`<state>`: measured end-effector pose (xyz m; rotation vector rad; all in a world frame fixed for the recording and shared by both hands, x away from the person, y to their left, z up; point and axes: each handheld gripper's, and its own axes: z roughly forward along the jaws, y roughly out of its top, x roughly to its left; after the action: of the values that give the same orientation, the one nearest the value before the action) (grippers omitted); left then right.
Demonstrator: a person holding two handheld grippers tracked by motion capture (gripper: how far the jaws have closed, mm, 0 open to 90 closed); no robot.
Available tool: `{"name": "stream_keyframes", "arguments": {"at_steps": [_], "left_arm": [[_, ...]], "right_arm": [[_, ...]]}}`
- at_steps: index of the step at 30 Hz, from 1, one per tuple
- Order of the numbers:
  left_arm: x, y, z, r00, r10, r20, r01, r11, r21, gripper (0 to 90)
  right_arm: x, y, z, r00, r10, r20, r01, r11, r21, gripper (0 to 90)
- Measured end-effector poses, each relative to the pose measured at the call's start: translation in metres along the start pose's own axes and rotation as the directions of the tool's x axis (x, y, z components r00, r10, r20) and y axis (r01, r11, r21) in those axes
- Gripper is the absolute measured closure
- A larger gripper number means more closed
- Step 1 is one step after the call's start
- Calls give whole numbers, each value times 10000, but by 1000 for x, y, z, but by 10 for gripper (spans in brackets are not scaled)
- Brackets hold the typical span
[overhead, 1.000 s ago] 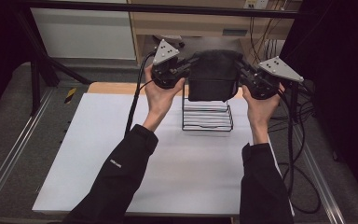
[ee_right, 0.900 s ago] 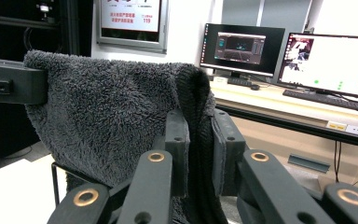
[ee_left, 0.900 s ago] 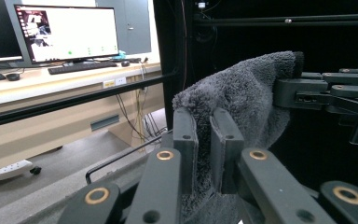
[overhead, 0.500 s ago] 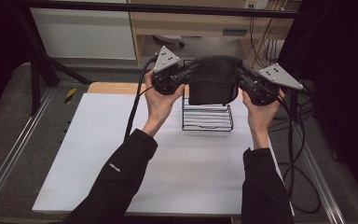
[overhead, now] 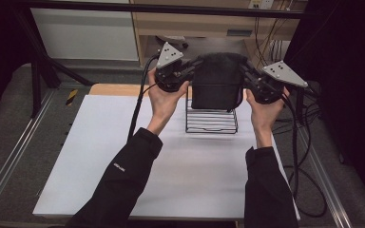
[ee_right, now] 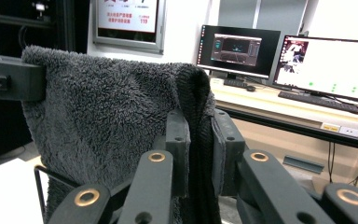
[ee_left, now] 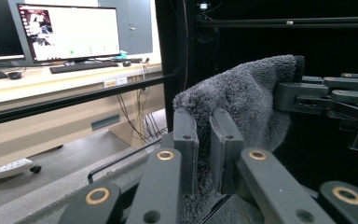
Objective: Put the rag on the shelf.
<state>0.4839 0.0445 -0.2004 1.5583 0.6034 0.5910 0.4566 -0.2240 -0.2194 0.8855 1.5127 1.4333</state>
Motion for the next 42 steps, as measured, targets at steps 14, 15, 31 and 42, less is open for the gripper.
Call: {"name": "stream_keyframes", "arguments": {"at_steps": [14, 15, 31, 42], "left_arm": [[-20, -20, -18, 9970, 735, 242, -733, 9973, -53, 820], [-23, -25, -19, 9970, 720, 273, -719, 9974, -69, 820], [-23, -59, -15, 9993, 210, 316, -242, 9945, 1022, 814], [-24, -57, -20, 9990, 118, 420, -199, 9797, 1997, 755]], "right_arm": [[4, -10, -18, 9988, -384, -299, 374, 9987, -349, 797], [5, -15, -20, 9987, -407, -305, 397, 9986, -346, 797], [8, -49, -26, 9986, 41, -528, -16, 9989, 478, 783], [6, -38, -34, 9952, 507, -834, -363, 9855, 1656, 646]]}}
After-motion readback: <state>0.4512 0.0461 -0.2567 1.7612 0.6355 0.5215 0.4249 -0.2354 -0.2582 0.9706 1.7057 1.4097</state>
